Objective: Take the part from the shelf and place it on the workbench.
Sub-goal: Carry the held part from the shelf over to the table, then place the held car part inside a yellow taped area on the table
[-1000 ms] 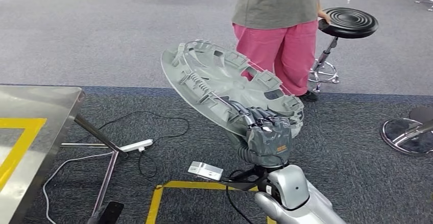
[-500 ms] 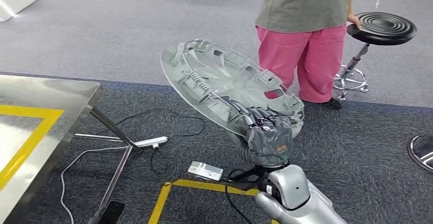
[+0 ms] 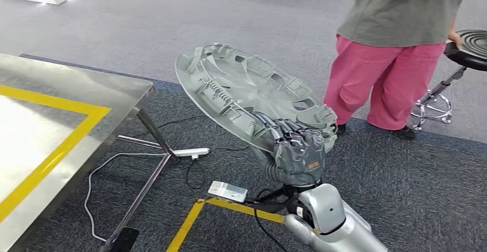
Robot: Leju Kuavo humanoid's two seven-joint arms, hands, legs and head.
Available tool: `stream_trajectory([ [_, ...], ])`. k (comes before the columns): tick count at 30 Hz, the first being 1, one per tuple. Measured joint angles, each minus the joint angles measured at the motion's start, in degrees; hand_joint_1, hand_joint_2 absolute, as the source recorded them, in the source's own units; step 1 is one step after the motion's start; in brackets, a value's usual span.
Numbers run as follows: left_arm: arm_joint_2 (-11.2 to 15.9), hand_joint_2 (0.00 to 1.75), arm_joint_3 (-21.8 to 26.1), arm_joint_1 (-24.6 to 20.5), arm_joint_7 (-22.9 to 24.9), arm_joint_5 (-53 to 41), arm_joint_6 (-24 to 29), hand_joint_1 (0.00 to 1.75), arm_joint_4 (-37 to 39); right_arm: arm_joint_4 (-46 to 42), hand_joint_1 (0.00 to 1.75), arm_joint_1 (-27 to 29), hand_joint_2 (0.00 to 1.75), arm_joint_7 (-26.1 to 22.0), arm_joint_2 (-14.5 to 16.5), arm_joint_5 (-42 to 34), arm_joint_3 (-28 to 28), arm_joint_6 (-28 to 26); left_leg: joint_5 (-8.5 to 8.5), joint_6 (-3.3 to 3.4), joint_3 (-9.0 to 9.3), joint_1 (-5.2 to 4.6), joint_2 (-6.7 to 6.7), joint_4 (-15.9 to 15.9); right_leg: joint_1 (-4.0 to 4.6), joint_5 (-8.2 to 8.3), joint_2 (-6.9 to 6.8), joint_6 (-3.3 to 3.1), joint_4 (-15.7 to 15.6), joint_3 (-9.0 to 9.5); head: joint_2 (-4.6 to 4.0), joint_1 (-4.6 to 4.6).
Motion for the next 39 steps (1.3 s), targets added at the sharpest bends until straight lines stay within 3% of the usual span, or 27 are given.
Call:
stream_trajectory([
  [1, 0.0, 0.0, 0.01, -0.04, -0.01, 0.01, -0.01, 0.0, 0.0, 0.0, 1.75, -0.02, 1.75, -0.01, 0.03, 0.01, 0.01, 0.0, 0.13, 0.22, 0.24, 0.2, -0.55, -0.34, -0.1, -0.99, 1.17, 0.27, 1.64, -0.77, 0.0, 0.12],
  [3, -0.02, 0.0, 0.02, -0.33, -0.02, 0.03, -0.03, 0.0, 0.0, 0.02, 1.75, -0.03, 1.75, -0.04, 0.05, 0.05, 0.04, 0.0, 0.2, 0.55, 0.46, 0.37, -1.69, -0.59, -0.33, -4.06, 4.0, 0.62, 8.33, -4.22, 0.0, 0.39],
  [5, -0.08, 0.0, 0.03, -0.42, -0.02, 0.06, -0.09, 0.0, 0.0, 0.13, 1.75, 0.05, 1.75, -0.04, 0.04, 0.07, 0.11, -0.02, 0.13, 0.7, 0.5, 0.36, -2.95, -0.56, -0.42, -6.22, 4.96, 0.79, 15.46, -8.38, 0.01, 0.45],
  [6, -0.11, 0.0, 0.03, -0.35, -0.04, 0.07, -0.12, 0.0, 0.0, 0.24, 1.75, 0.1, 1.75, -0.04, 0.03, 0.06, 0.13, -0.04, 0.09, 0.71, 0.55, 0.36, -3.61, -0.53, -0.44, -5.9, 5.09, 0.82, 16.72, -9.49, 0.01, 0.46],
  [7, -0.13, 0.0, 0.03, -0.28, -0.05, 0.09, -0.13, 0.0, 0.0, 0.36, 1.75, 0.14, 1.75, -0.03, 0.03, 0.03, 0.15, -0.06, 0.04, 0.66, 0.64, 0.38, -4.35, -0.49, -0.48, -4.31, 5.18, 0.81, 15.52, -9.4, 0.01, 0.45],
  [8, -0.16, 0.0, 0.03, -0.25, -0.08, 0.1, -0.14, 0.0, 0.0, 0.44, 1.75, 0.14, 1.75, -0.03, 0.03, 0.01, 0.16, -0.08, -0.03, 0.55, 0.77, 0.43, -5.1, -0.43, -0.58, -1.83, 5.48, 0.77, 12.04, -8.1, 0.01, 0.46],
  [10, -0.2, 0.0, 0.04, -0.33, -0.12, 0.11, -0.15, 0.0, 0.0, 0.51, 1.75, 0.06, 1.75, -0.07, 0.03, 0.03, 0.2, -0.09, -0.29, 0.15, 0.83, 0.47, -6.5, -0.16, -0.95, 2.09, 7.56, 0.69, 3.71, -4.28, 0.01, 0.45],
  [12, -0.2, 0.0, 0.05, -0.37, -0.12, 0.11, -0.16, 0.0, 0.01, 0.51, 1.75, 0.03, 1.75, -0.11, 0.02, 0.08, 0.24, -0.08, -0.3, -0.44, 0.47, 0.58, -7.68, 0.02, -1.09, 2.76, 9.26, 0.45, -0.03, -2.21, 0.01, 0.43],
  [14, -0.11, 0.0, 0.1, -0.06, -0.11, 0.11, -0.16, 0.0, 0.06, 0.56, 1.75, 0.09, 1.75, -0.1, 0.02, 0.07, 0.23, -0.09, -0.16, -1.1, 0.14, 0.78, -8.69, -0.04, -0.98, 2.61, 8.69, -0.09, -0.37, -1.86, 0.01, 0.4],
  [16, -0.09, 0.0, 0.19, 0.28, -0.17, 0.11, -0.14, 0.0, 0.13, 0.61, 1.75, 0.1, 1.75, -0.1, 0.04, 0.04, 0.18, -0.15, -1.07, -1.72, -0.42, 0.69, -7.0, 1.11, -1.06, 2.72, 7.47, -0.84, -0.82, -1.5, 0.01, 0.14],
  [18, -0.16, 0.0, 0.22, 0.16, -0.26, 0.11, -0.15, 0.0, 0.19, 0.61, 1.75, 0.07, 1.75, -0.14, 0.07, 0.08, 0.14, -0.21, -4.08, -2.29, -3.0, 0.62, -3.52, 6.57, -1.02, 2.64, 5.99, -1.52, -1.12, -1.14, 0.01, -0.21],
  [19, -0.17, 0.0, 0.22, 0.03, -0.27, 0.11, -0.17, 0.0, 0.21, 0.61, 1.75, 0.06, 1.75, -0.15, 0.08, 0.09, 0.12, -0.21, -5.93, -2.54, -5.03, 0.71, -2.45, 10.73, -0.92, 2.51, 5.18, -1.73, -1.14, -1.04, 0.01, -0.32],
  [20, -0.19, 0.0, 0.22, -0.04, -0.28, 0.11, -0.2, 0.0, 0.24, 0.61, 1.75, 0.06, 1.75, -0.16, 0.08, 0.11, 0.11, -0.2, -7.24, -2.73, -6.92, 0.83, -2.01, 14.45, -0.86, 2.37, 4.41, -1.84, -1.13, -0.95, 0.01, -0.3],
  [21, -0.2, 0.0, 0.22, -0.04, -0.27, 0.11, -0.23, 0.0, 0.27, 0.61, 1.75, 0.07, 1.75, -0.16, 0.08, 0.13, 0.11, -0.16, -7.48, -2.85, -8.0, 0.95, -1.86, 16.52, -0.82, 2.22, 3.67, -1.87, -1.12, -0.84, 0.01, -0.32],
  [22, -0.2, 0.0, 0.22, 0.01, -0.26, 0.11, -0.26, 0.0, 0.29, 0.61, 1.75, 0.07, 1.75, -0.16, 0.08, 0.14, 0.13, -0.11, -6.64, -2.93, -8.03, 1.02, -1.74, 16.45, -0.81, 2.07, 2.97, -1.83, -1.11, -0.68, 0.01, -0.33],
  [23, -0.18, 0.0, 0.22, 0.04, -0.23, 0.11, -0.31, 0.0, 0.3, 0.61, 1.75, 0.07, 1.75, -0.17, 0.08, 0.16, 0.15, -0.07, -4.76, -2.91, -6.78, 1.06, -1.47, 13.86, -0.81, 1.88, 2.33, -1.74, -1.1, -0.43, 0.01, -0.34],
  [25, -0.14, 0.0, 0.23, 0.03, -0.21, 0.11, -0.44, 0.0, 0.32, 0.61, 1.75, 0.06, 1.75, -0.19, 0.08, 0.2, 0.16, -0.03, -0.9, -2.57, -2.61, 0.76, 0.66, 5.7, -0.66, 1.41, 1.17, -1.36, -1.09, 0.16, 0.01, -0.35],
  [26, -0.12, 0.0, 0.24, -0.06, -0.21, 0.11, -0.52, 0.0, 0.32, 0.61, 1.75, 0.04, 1.75, -0.21, 0.08, 0.21, 0.15, -0.04, 0.03, -2.22, -1.07, 0.49, 1.83, 2.55, -0.49, 1.18, 0.66, -1.09, -1.05, 0.34, 0.01, -0.35],
  [28, -0.08, 0.0, 0.27, -0.16, -0.21, 0.11, -0.71, 0.0, 0.35, 0.61, 1.75, 0.01, 1.75, -0.26, 0.08, 0.21, 0.14, -0.07, -0.09, -1.52, -0.24, -0.08, 2.92, 0.4, -0.16, 0.85, -0.43, -0.56, -1.03, 0.49, 0.01, -0.3],
  [30, -0.01, 0.0, 0.31, -0.11, -0.22, 0.11, -0.93, 0.0, 0.42, 0.61, 1.75, -0.06, 1.75, -0.25, 0.16, 0.19, 0.15, -0.08, 0.01, -0.81, -0.32, -0.03, 1.71, 0.05, -0.18, 0.41, -1.01, -0.02, -0.93, 0.58, 0.01, -0.24],
  [32, 0.05, 0.0, 0.33, -0.28, -0.25, 0.11, -1.11, 0.0, 0.46, 0.6, 1.75, -0.15, 1.75, -0.21, 0.34, 0.17, 0.18, -0.04, 0.21, -0.04, -0.16, 0.32, 0.38, -0.26, -0.43, -1.37, 1.36, 0.47, 1.67, -0.62, 0.01, -0.03],
  [34, 0.16, 0.0, 0.34, -0.69, -0.27, 0.13, -1.17, 0.0, 0.46, 0.61, 1.75, -0.19, 1.75, -0.2, 0.43, 0.22, 0.26, 0.0, 0.25, 0.44, -0.1, 0.53, -1.04, -0.31, -0.64, -4.78, 4.32, 0.71, 9.21, -4.45, 0.01, 0.29],
  [36, 0.32, 0.0, 0.36, -0.87, -0.19, 0.12, -1.32, 0.0, 0.48, 0.8, 1.75, -0.19, 1.75, -0.18, 0.43, 0.24, 0.35, 0.05, 0.22, 0.55, -0.04, 0.53, -2.66, -0.29, -0.67, -6.55, 4.99, 0.82, 16.09, -8.45, 0.01, 0.39],
  [37, 0.39, 0.0, 0.36, -0.85, -0.09, 0.11, -1.45, 0.0, 0.51, 0.98, 1.75, -0.19, 1.75, -0.16, 0.43, 0.23, 0.39, 0.08, 0.2, 0.53, 0.02, 0.54, -3.49, -0.27, -0.67, -5.74, 5.05, 0.79, 16.57, -9.18, 0.01, 0.4],
  [39, 0.55, 0.0, 0.36, -0.81, 0.05, 0.11, -1.74, 0.0, 0.59, 1.45, 1.75, -0.23, 1.75, -0.13, 0.48, 0.19, 0.45, 0.04, 0.1, 0.39, 0.22, 0.6, -5.14, -0.18, -0.79, -1.22, 5.71, 0.58, 10.71, -7.28, 0.01, 0.4],
])
